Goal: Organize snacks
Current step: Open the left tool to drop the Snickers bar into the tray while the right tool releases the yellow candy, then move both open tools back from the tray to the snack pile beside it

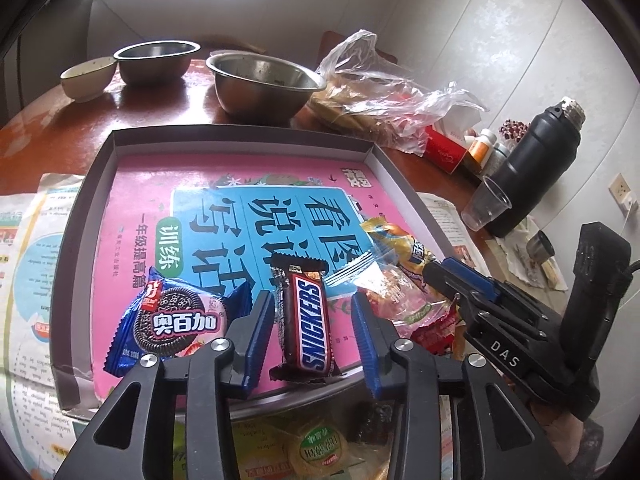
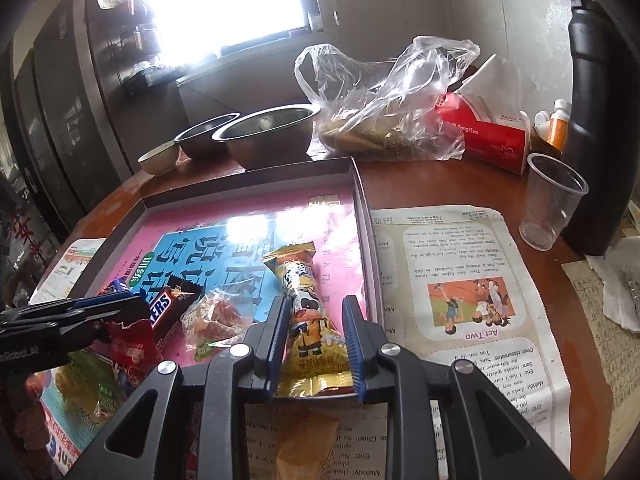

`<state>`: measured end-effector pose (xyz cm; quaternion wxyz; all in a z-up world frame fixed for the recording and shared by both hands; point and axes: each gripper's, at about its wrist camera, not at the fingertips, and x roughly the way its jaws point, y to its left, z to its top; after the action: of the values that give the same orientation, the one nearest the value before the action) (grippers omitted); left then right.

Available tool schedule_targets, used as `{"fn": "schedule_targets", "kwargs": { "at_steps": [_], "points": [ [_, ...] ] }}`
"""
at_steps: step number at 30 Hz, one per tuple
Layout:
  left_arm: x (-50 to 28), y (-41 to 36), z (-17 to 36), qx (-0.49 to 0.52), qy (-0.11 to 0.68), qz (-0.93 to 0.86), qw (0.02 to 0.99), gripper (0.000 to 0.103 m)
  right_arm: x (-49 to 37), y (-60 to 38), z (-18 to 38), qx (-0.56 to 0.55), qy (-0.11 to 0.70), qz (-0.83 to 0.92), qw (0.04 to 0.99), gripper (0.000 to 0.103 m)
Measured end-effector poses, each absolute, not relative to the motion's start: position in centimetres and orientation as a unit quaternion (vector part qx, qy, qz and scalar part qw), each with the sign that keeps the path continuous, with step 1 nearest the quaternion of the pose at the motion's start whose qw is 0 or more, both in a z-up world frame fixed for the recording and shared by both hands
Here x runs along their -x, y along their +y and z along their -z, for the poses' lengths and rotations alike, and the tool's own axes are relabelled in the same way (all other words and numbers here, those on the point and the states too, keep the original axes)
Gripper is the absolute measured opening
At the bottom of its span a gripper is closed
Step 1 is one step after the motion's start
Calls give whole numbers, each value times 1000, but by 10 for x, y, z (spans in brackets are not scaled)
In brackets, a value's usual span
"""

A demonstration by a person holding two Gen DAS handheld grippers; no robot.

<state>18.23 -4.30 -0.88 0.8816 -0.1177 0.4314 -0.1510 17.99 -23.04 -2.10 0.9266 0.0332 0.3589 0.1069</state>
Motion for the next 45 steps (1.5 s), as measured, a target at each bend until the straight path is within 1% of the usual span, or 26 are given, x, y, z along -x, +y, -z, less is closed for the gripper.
{"fn": "schedule_targets", "kwargs": {
  "at_steps": [5, 7, 9, 16, 18, 19, 28, 40, 45],
  "points": [
    [-179, -37, 4, 123, 427, 147, 884, 44, -180, -230, 20, -40, 357, -112, 927, 36],
    [-178, -35, 3, 125, 426, 147, 884, 45, -178, -231, 18, -41, 354, -111, 928, 43],
    [-177, -35, 1, 125, 425, 147, 885, 47, -176, -232, 16, -46, 351, -112, 928, 45],
    [-171, -30, -5, 126, 418, 144, 888, 51, -170, -237, 8, -53, 341, -113, 932, 48],
    [-169, -28, -8, 126, 416, 142, 889, 56, -167, -237, 6, -55, 338, -114, 933, 49],
    [-168, -27, -9, 126, 415, 141, 890, 57, -166, -238, 4, -55, 336, -114, 933, 49],
    [-157, -14, -20, 125, 408, 124, 896, 60, -152, -236, -10, -58, 319, -127, 937, 53],
    [-139, 9, -32, 132, 398, 96, 903, 65, -137, -235, -23, -62, 309, -140, 939, 54],
    [-131, 17, -34, 133, 397, 86, 904, 65, -132, -233, -25, -63, 308, -147, 938, 58]
  ]
}}
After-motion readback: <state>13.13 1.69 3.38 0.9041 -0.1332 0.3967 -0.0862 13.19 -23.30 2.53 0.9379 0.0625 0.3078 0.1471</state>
